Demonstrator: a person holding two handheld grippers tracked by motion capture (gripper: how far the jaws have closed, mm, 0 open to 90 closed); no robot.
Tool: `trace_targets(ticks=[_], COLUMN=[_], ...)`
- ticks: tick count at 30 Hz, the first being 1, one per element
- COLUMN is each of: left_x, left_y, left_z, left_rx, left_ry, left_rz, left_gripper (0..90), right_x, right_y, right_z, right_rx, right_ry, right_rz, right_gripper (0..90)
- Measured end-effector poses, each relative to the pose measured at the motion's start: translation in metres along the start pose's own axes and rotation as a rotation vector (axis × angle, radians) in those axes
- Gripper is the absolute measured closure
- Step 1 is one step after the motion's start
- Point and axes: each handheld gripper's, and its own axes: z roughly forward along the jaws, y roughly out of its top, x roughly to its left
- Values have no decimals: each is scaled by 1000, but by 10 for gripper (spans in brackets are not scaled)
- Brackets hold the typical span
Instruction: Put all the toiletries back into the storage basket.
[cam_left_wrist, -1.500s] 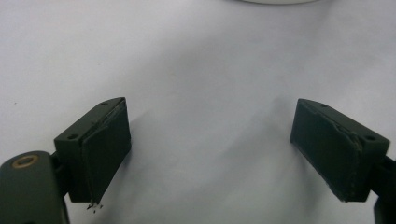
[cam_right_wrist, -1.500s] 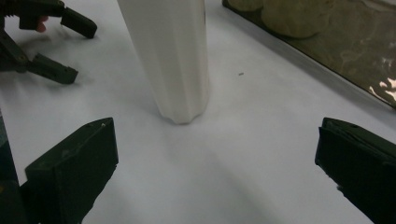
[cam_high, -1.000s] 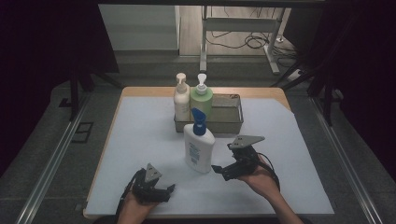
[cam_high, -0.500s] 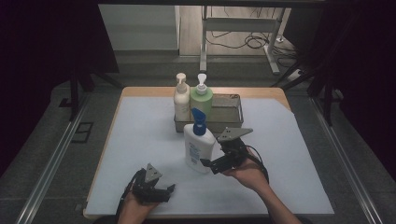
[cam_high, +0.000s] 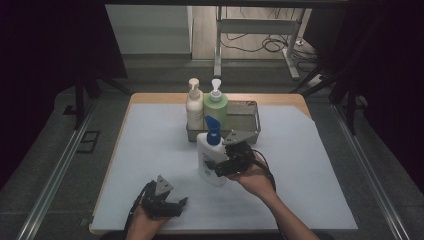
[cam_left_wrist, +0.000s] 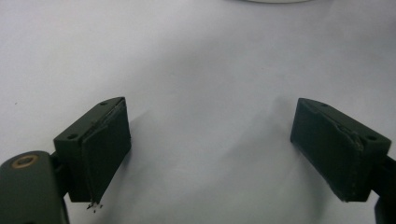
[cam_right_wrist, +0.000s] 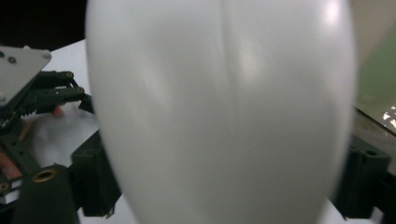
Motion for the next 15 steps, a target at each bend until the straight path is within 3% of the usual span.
trace_targets(ticks=[10, 15], left_x=[0, 0], left_y=[0, 0], left_z=[0, 0], left_rx=[-2, -2], left_ry=[1, 1], left_rz=[-2, -2], left_gripper=[120, 120], right_x=[6, 7], right_y=[7, 8], right_z=[7, 6], right_rx=[1, 13], right_ry=[-6, -23], right_rz=[-17, -21], right_gripper=[373, 386])
